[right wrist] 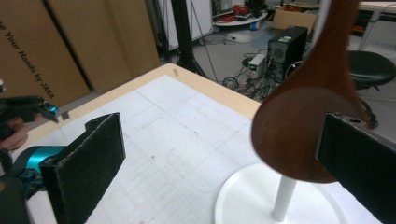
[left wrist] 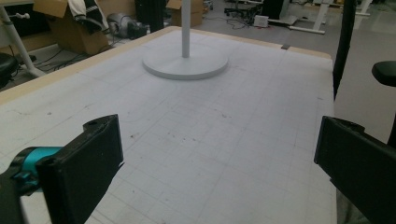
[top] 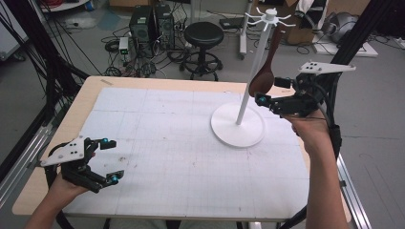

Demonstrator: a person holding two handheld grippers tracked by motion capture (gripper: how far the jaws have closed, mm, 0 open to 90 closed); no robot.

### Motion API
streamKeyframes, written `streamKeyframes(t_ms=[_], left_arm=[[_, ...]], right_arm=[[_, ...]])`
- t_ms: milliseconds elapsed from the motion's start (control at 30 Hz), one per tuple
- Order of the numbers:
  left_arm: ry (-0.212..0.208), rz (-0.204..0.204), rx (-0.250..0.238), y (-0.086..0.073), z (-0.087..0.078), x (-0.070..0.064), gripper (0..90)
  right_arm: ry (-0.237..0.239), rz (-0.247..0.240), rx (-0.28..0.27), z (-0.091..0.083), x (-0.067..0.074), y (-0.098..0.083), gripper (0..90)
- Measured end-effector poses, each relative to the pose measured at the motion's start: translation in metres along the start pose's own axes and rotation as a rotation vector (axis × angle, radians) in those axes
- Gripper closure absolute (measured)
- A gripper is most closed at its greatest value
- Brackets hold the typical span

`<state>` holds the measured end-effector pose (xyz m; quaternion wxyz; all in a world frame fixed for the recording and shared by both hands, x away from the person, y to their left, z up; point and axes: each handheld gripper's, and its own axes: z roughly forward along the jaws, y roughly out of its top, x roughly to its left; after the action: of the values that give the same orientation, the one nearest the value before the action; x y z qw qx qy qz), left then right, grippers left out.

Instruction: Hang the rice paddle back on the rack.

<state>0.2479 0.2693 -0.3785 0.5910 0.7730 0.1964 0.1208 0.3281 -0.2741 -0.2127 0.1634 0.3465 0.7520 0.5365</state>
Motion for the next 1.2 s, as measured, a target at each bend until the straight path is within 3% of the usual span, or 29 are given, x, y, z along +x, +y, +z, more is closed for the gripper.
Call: streamKeyframes(t_ms=[333,900,1200], left_arm=[[0.007,-0.003,0.000,0.001,0.000,0.000,1.8],[0.020,-0.011,0.001,0.001,-0.001,0.001,1.8],[0.026,-0.018,-0.001,0.001,-0.001,0.001,1.7]], right_arm=[[0.026,-0.027,-0.021,-0.003,0.016,-0.023,0.1],[0.044,-0.045,-0.059,-0.003,0.030,-0.063,0.1],[0.069,-0.054,-0.035,0.006,0.036,-0.075,0.1]])
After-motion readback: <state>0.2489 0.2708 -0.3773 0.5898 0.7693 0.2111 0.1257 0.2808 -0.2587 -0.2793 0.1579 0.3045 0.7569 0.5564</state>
